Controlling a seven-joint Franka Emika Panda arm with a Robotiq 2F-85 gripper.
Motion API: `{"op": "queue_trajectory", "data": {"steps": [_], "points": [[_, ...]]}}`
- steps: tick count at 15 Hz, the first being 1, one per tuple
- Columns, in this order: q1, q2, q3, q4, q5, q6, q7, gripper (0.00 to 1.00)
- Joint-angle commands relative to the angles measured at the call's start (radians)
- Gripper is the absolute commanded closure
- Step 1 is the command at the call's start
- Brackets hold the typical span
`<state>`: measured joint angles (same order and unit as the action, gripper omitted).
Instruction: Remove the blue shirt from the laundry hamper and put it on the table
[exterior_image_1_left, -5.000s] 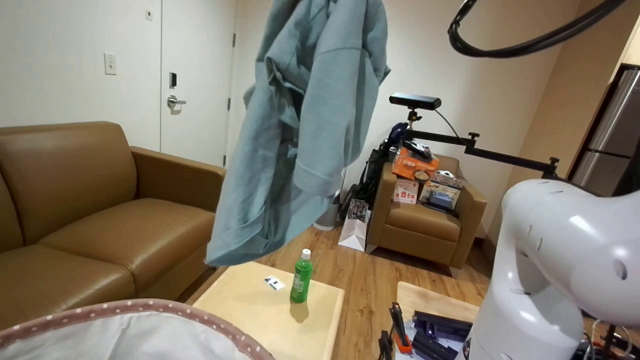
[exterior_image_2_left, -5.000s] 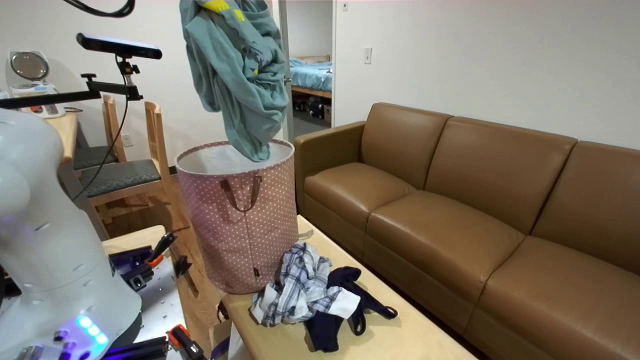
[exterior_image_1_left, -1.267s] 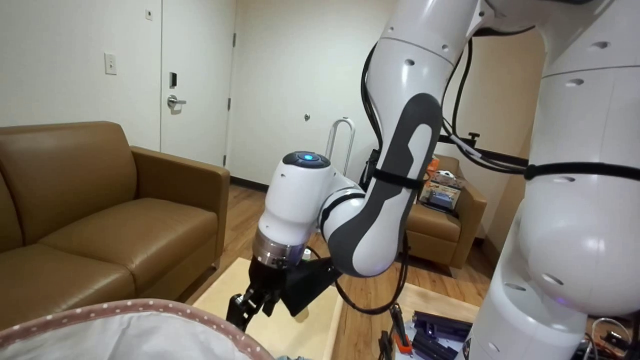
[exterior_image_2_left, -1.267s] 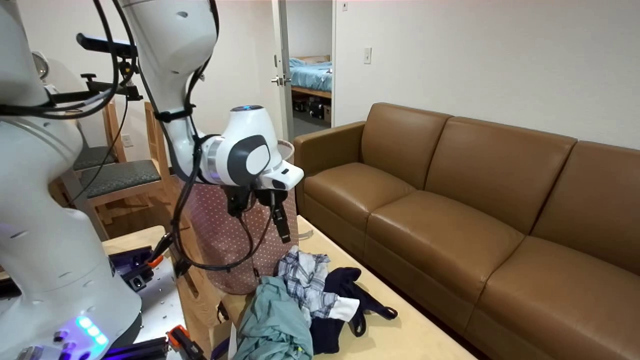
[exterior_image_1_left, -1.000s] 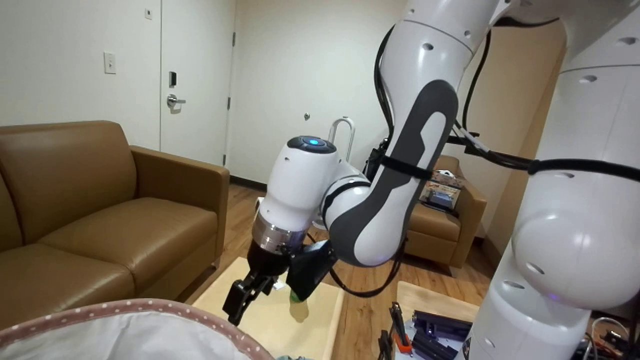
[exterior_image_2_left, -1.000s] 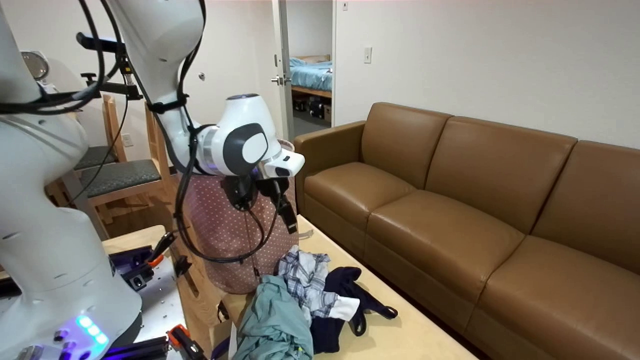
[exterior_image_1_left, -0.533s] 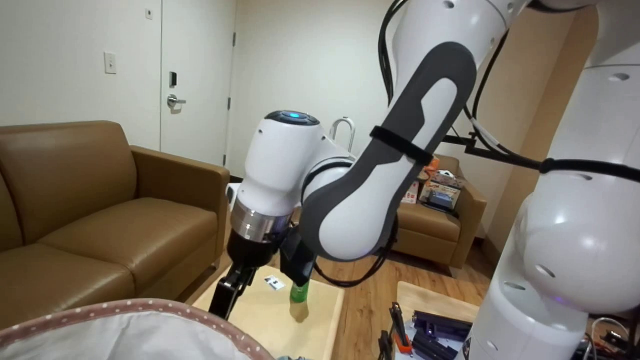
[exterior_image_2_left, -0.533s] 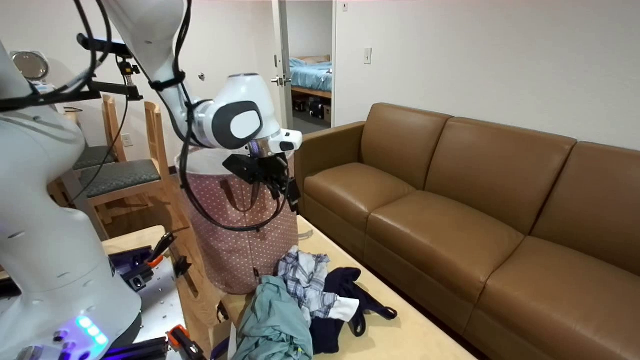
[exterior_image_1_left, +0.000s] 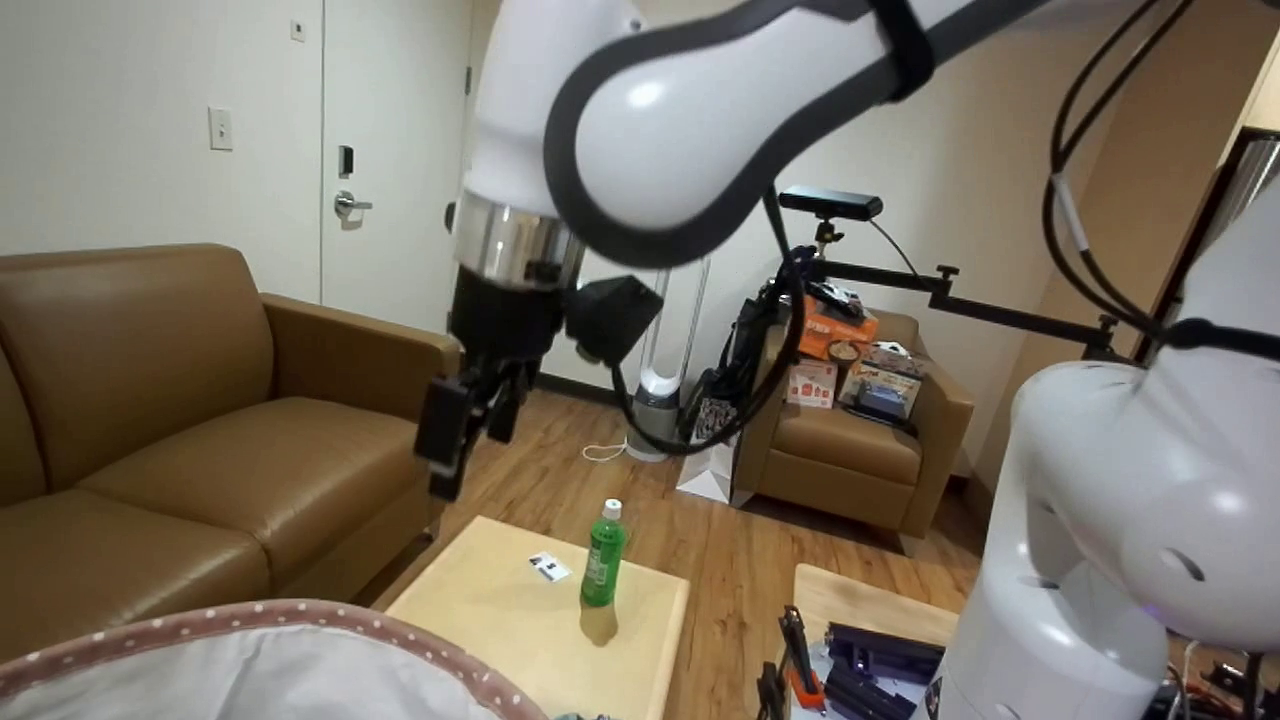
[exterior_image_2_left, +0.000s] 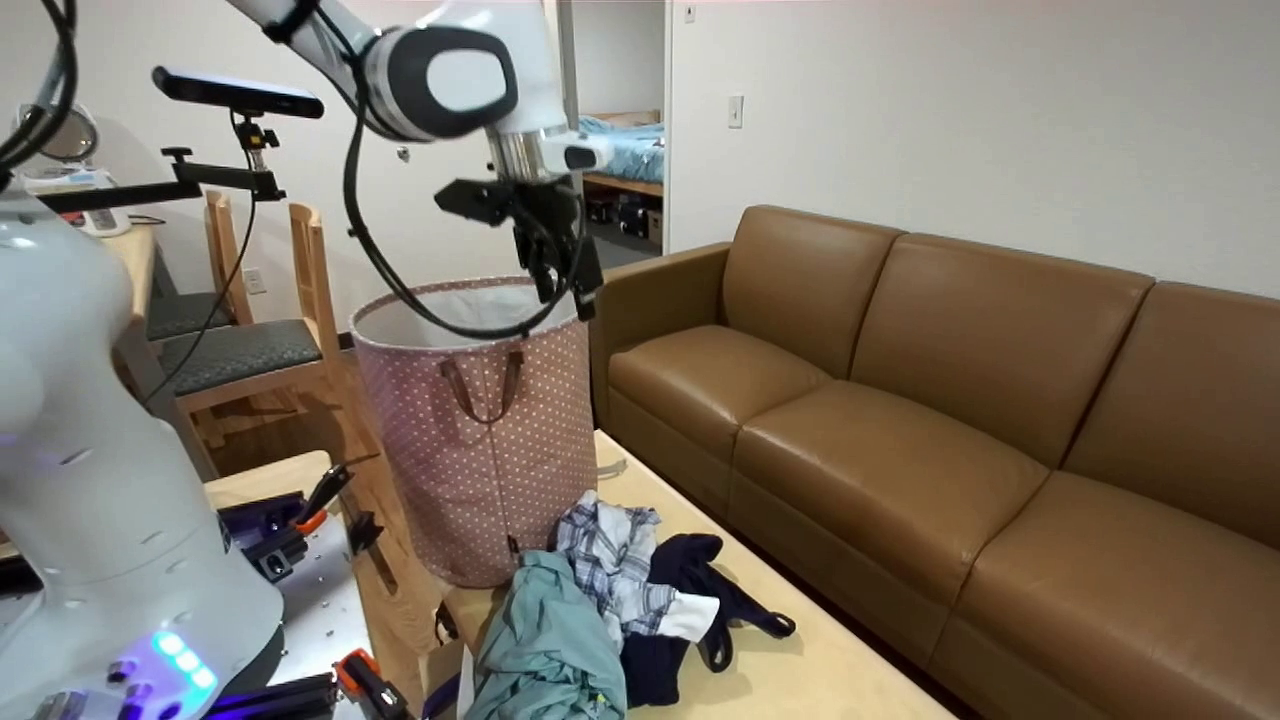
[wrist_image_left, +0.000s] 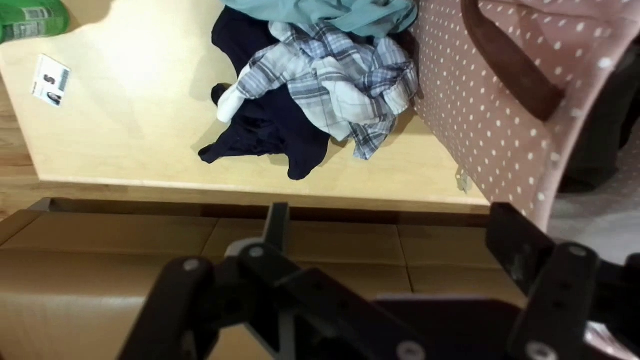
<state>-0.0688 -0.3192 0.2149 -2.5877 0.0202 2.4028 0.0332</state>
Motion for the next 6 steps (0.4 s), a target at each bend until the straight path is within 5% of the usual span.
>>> {"op": "queue_trajectory", "data": {"steps": [1,2,3,6], "points": [[0.076,-0.159,-0.116,0.099,0.020,-0.273,-0.056,0.00],[0.085,-0.187,-0.137,0.146,0.017,-0.357,-0.053,0.00],[0.085,-0.135,-0.122,0.092,-0.008,-0.243,-0.014,0.00],[0.091,-0.205,-0.145,0.145,-0.005,-0.348,-0.022,0.00]]}}
